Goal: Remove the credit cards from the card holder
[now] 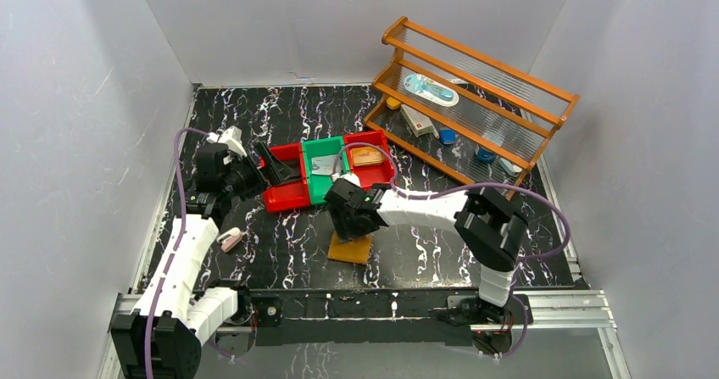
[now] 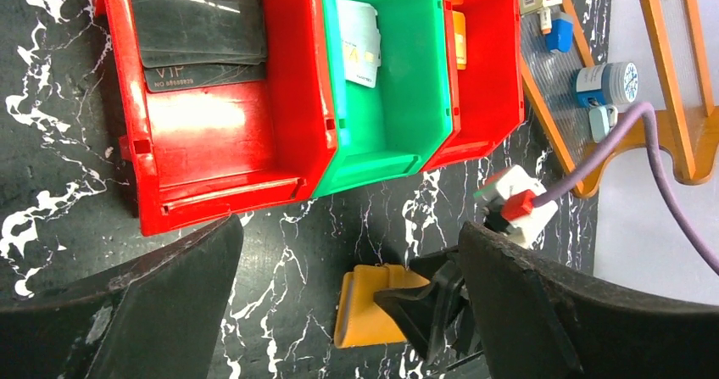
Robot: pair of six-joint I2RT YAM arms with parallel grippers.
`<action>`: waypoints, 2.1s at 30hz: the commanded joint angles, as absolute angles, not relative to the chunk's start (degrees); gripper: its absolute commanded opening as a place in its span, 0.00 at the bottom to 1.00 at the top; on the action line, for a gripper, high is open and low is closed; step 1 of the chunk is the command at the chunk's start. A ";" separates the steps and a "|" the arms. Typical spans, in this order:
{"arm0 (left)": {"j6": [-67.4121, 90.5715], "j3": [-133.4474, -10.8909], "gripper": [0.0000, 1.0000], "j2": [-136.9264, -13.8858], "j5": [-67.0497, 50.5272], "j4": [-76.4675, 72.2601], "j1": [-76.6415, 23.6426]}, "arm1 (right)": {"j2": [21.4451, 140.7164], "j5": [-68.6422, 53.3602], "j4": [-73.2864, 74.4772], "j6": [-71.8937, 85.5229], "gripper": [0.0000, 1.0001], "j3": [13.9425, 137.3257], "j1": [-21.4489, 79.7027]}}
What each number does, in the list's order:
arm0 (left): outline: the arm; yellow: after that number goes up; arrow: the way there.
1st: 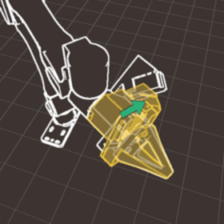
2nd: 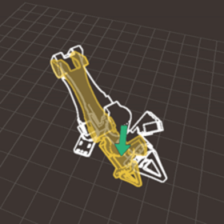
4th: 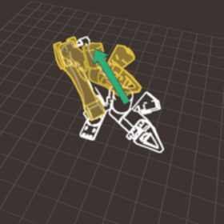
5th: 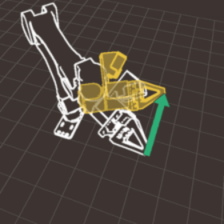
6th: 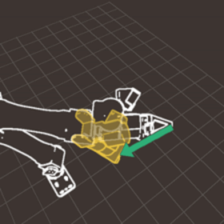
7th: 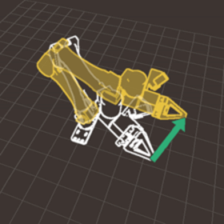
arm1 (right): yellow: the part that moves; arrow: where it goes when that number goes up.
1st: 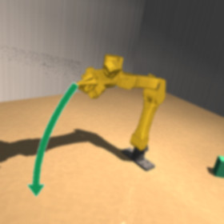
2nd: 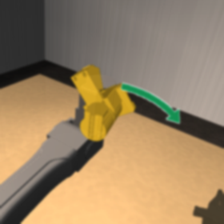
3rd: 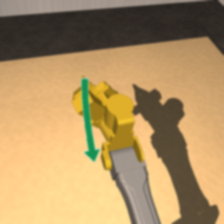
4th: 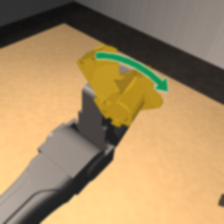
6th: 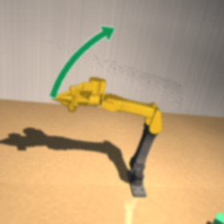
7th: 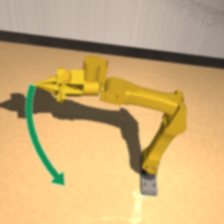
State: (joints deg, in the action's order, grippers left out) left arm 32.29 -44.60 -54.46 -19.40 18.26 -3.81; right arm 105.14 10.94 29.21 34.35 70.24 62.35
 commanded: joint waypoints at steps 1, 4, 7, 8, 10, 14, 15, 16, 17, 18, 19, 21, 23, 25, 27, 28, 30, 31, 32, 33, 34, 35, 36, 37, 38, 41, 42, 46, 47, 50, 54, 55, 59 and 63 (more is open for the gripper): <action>30.34 -47.68 0.98 -54.85 -19.23 20.17 -3.43 | 101.62 21.02 35.63 47.40 0.62 61.76 62.31; 30.96 -46.75 0.98 -55.23 -20.92 20.12 -3.50 | 94.61 18.82 29.77 63.29 0.59 52.95 62.41; 31.96 -44.26 0.98 -55.86 -24.92 19.16 -3.49 | 86.15 12.88 12.20 73.06 0.65 40.82 63.63; 32.04 -43.37 0.98 -56.11 -26.40 19.08 -3.47 | 83.47 11.06 6.26 74.45 0.70 37.29 63.67; 32.30 -41.56 0.98 -56.12 -29.85 19.09 -3.52 | 78.35 10.50 0.30 72.98 0.73 33.86 63.72; 32.67 -37.75 0.98 -53.99 -34.80 19.27 -3.77 | 70.82 17.37 14.36 65.19 0.76 39.18 63.80; 33.18 -36.69 0.98 -53.10 -35.35 19.40 -3.89 | 69.74 18.30 17.09 63.18 0.75 40.21 63.81; 33.82 -35.26 0.98 -52.12 -35.80 19.34 -4.10 | 68.71 19.05 18.87 60.52 0.74 40.96 63.81; 34.55 -34.25 0.98 -51.32 -36.05 19.27 -4.31 | 68.38 19.10 20.27 57.58 0.73 41.88 63.80; 35.29 -33.23 0.97 -50.41 -36.17 19.19 -4.73 | 68.27 18.89 21.88 55.15 0.71 43.08 63.81; 35.91 -32.21 0.97 -49.53 -36.21 18.97 -5.13 | 68.63 18.52 23.52 52.62 0.71 44.70 63.80; 37.40 -30.03 0.96 -48.13 -36.04 18.35 -6.37 | 70.47 17.18 26.24 47.72 0.69 46.89 63.81; 38.73 -28.34 0.94 -47.11 -35.65 17.71 -7.74 | 73.12 15.43 27.54 43.01 0.67 48.77 63.93; 40.08 -26.85 0.94 -46.56 -34.75 16.38 -9.58 | 76.24 13.15 27.22 36.99 0.63 50.12 64.34; 41.65 -25.47 0.94 -46.73 -32.72 14.52 -12.09 | 79.46 12.60 27.33 34.00 0.60 51.63 64.74; 42.42 -24.95 0.94 -47.11 -31.82 13.63 -13.52 | 81.18 12.91 27.49 33.12 0.59 52.26 64.95; 43.78 -24.23 0.93 -47.99 -30.76 11.95 -16.04 | 84.00 13.14 27.22 32.18 0.56 53.00 65.39; 44.00 -24.10 0.93 -48.33 -30.31 11.61 -17.20 | 85.29 13.33 27.06 31.97 0.55 53.22 65.65; 44.13 -23.96 0.93 -48.48 -29.81 11.45 -18.03 | 86.41 13.74 26.60 31.85 0.55 53.33 65.92; 44.31 -23.68 0.93 -48.37 -29.47 11.43 -18.70 | 87.45 14.21 26.07 31.82 0.55 53.35 66.07; 44.70 -23.26 0.92 -48.17 -29.23 11.31 -19.22 | 88.25 15.05 25.49 32.05 0.55 53.28 66.23; 45.18 -22.76 0.91 -47.93 -29.09 10.88 -19.63 | 88.99 15.68 25.35 32.56 0.55 53.33 66.31; 45.52 -22.35 0.90 -47.75 -29.17 10.56 -19.95 | 89.51 16.41 25.44 32.93 0.55 53.53 66.46; 45.79 -21.99 0.89 -47.79 -29.32 10.33 -20.22 | 89.64 17.52 25.73 33.45 0.56 53.83 66.69; 45.93 -21.71 0.87 -47.85 -29.61 10.21 -20.57 | 89.48 18.77 26.43 34.39 0.57 54.27 67.04; 45.95 -20.94 0.85 -48.20 -30.34 10.20 -21.66 | 86.40 20.18 26.36 36.40 0.60 54.13 67.50; 46.09 -20.61 0.85 -48.36 -30.51 10.20 -21.92 | 85.21 19.08 25.19 36.28 0.61 53.82 67.50; 46.75 -20.30 0.84 -48.44 -30.43 10.24 -22.26 | 82.87 13.74 18.55 34.39 0.61 51.50 67.48; 47.61 -20.18 0.83 -48.17 -29.81 10.20 -22.24 | 83.14 13.38 18.27 34.43 0.60 51.55 67.49; 48.78 -19.77 0.82 -46.99 -27.70 9.96 -22.24 | 84.94 11.88 16.94 33.24 0.58 51.80 67.50; 49.70 -18.59 0.82 -46.45 -26.97 9.58 -22.26 | 90.52 14.13 20.71 33.07 0.48 52.87 67.57; 49.77 -18.51 0.82 -46.55 -27.32 9.50 -22.28 | 91.81 14.75 21.49 33.47 0.46 52.65 67.77; 49.09 -18.37 0.79 -47.30 -28.57 9.18 -22.25 | 95.70 18.93 24.19 36.47 0.39 51.28 68.09; 48.07 -18.53 0.79 -47.74 -30.30 8.44 -22.31 | 95.76 20.67 25.70 41.41 0.31 51.07 68.28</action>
